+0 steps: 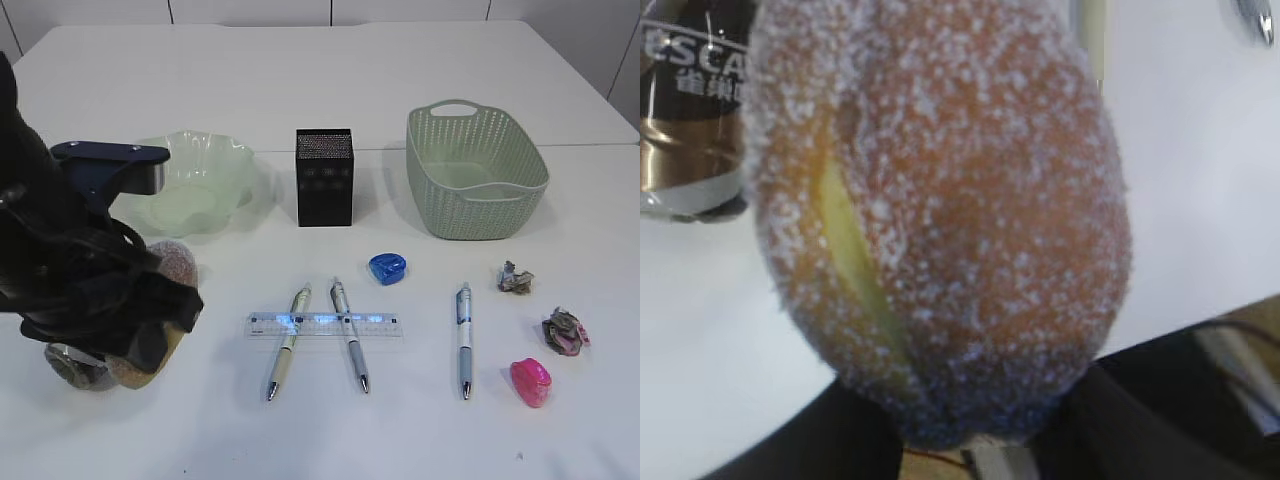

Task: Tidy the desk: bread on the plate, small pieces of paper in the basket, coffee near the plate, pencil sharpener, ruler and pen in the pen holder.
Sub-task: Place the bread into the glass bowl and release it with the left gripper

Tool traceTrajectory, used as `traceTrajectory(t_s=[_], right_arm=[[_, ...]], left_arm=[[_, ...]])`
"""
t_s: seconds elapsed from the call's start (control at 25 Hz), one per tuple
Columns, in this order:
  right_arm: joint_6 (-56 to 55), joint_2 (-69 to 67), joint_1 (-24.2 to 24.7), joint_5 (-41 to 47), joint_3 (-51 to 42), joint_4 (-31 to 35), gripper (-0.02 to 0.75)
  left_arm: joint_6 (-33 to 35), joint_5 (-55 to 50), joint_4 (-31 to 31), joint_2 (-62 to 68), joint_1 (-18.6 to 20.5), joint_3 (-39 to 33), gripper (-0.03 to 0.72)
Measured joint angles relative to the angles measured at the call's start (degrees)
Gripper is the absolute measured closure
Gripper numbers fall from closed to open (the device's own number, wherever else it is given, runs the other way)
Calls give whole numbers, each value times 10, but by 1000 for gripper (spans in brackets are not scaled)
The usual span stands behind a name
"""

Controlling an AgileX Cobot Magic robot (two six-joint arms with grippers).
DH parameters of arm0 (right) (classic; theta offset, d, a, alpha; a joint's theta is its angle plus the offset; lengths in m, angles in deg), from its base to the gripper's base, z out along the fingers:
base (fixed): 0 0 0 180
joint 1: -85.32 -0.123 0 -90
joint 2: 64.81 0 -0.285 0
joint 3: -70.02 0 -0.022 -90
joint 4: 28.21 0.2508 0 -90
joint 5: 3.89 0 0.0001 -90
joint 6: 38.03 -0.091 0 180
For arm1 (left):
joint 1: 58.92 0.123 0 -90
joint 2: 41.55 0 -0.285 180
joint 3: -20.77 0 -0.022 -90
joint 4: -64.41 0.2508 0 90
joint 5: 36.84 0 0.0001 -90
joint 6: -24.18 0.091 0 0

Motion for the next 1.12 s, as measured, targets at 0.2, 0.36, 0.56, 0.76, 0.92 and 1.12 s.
traceTrajectory(t_s=[0.2,0.36,0.56,0.76,0.92,1.12], right_arm=[[0,0,0,0,0,0,405],[0,0,0,0,0,0,405],[0,0,0,0,0,0,404],[0,0,0,0,0,0,405],[0,0,0,0,0,1,405],[0,0,0,0,0,1,404]], left_arm=[[186,-20,10,0,0,0,447],[290,-24,29,0,0,0,447],[341,-27,47,0,0,0,447],[347,-28,55,0,0,0,447],[349,-28,68,0,16,0,447],[349,-32,64,0,97,17,455]])
